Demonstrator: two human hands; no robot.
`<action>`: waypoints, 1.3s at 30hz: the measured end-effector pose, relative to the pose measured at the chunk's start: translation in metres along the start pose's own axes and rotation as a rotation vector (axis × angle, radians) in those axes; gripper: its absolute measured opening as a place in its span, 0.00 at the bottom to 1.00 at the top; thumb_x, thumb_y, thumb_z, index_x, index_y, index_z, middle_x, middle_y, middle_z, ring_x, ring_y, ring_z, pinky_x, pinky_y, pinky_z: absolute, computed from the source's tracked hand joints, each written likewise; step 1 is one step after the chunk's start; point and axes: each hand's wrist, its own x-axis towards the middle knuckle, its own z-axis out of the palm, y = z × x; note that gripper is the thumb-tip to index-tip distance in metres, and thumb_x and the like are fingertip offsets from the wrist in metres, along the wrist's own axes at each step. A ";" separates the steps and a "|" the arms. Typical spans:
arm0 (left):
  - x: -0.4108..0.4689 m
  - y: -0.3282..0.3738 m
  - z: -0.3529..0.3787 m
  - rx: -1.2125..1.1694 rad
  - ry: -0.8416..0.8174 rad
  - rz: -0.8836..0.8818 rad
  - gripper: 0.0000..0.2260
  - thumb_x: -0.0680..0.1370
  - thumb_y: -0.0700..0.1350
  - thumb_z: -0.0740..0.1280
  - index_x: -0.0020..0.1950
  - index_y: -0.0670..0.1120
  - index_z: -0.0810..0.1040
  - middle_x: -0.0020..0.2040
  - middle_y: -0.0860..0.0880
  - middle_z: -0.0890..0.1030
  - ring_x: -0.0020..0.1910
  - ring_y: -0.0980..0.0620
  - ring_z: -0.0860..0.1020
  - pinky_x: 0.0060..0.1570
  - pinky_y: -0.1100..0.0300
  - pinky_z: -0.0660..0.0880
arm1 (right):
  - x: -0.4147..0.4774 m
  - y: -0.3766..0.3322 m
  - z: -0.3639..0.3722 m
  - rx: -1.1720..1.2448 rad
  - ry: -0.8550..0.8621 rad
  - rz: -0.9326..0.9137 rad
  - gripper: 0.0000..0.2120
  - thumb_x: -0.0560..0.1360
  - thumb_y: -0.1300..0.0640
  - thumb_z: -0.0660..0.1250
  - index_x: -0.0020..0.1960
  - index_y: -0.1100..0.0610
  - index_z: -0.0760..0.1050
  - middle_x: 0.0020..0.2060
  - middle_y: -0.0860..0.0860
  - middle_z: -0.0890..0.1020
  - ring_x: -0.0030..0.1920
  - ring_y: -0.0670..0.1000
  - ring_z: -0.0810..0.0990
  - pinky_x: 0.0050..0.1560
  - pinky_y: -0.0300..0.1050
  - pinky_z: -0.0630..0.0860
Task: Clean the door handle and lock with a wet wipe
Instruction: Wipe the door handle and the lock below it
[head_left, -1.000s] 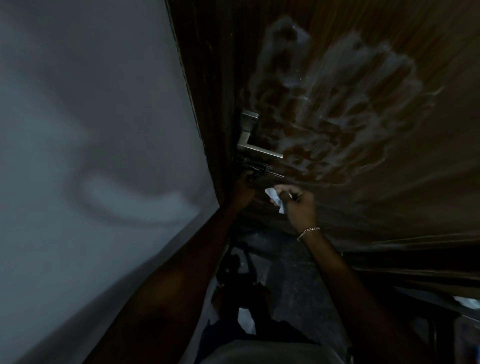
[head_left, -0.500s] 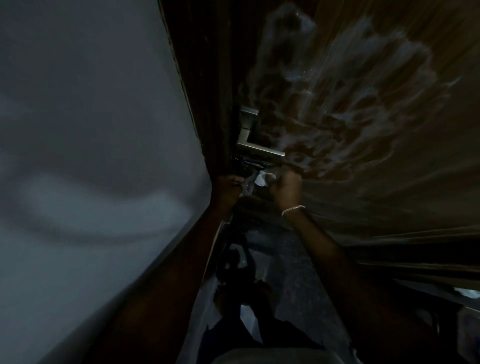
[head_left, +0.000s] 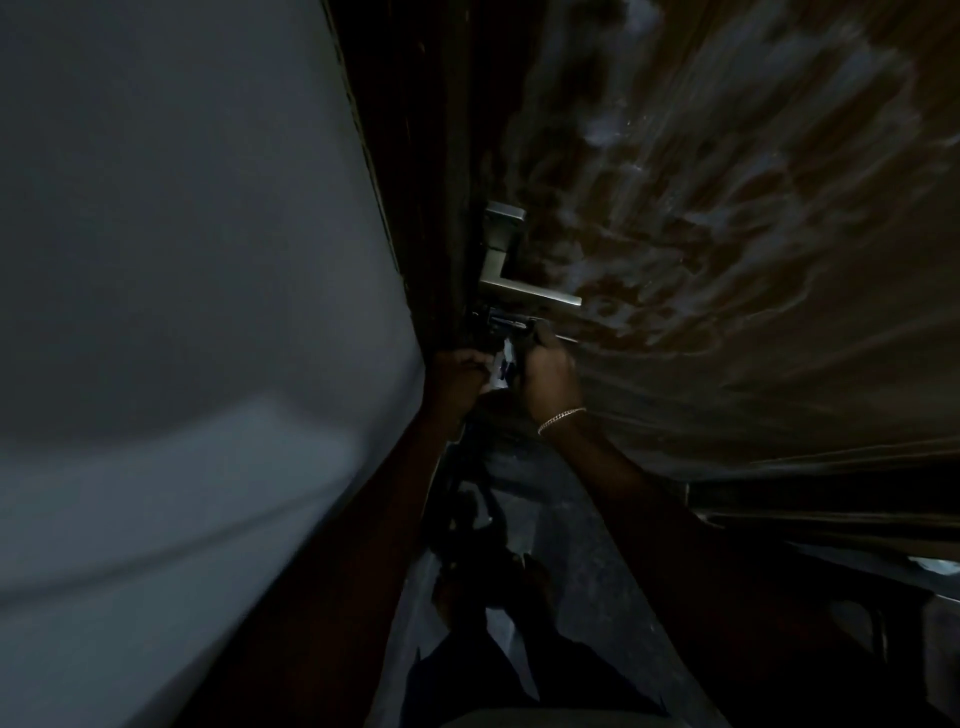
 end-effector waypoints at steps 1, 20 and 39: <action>0.001 -0.002 -0.001 -0.019 0.002 -0.003 0.06 0.78 0.35 0.68 0.49 0.42 0.84 0.45 0.46 0.85 0.44 0.49 0.83 0.48 0.58 0.81 | -0.001 -0.005 0.002 -0.007 -0.013 -0.021 0.12 0.71 0.66 0.74 0.54 0.64 0.82 0.59 0.63 0.79 0.51 0.63 0.82 0.52 0.50 0.80; -0.007 0.002 -0.004 -0.072 -0.023 0.028 0.12 0.81 0.29 0.60 0.41 0.39 0.77 0.41 0.43 0.79 0.41 0.48 0.82 0.46 0.61 0.81 | -0.006 -0.001 0.003 0.001 -0.087 -0.086 0.11 0.73 0.64 0.71 0.55 0.64 0.81 0.58 0.63 0.79 0.54 0.64 0.81 0.55 0.53 0.80; -0.010 0.022 -0.010 -0.165 -0.112 -0.148 0.12 0.83 0.36 0.59 0.41 0.43 0.75 0.39 0.47 0.79 0.39 0.52 0.77 0.40 0.62 0.75 | -0.019 0.005 -0.003 0.001 -0.153 0.032 0.10 0.74 0.61 0.70 0.53 0.62 0.83 0.52 0.63 0.83 0.49 0.64 0.83 0.51 0.52 0.80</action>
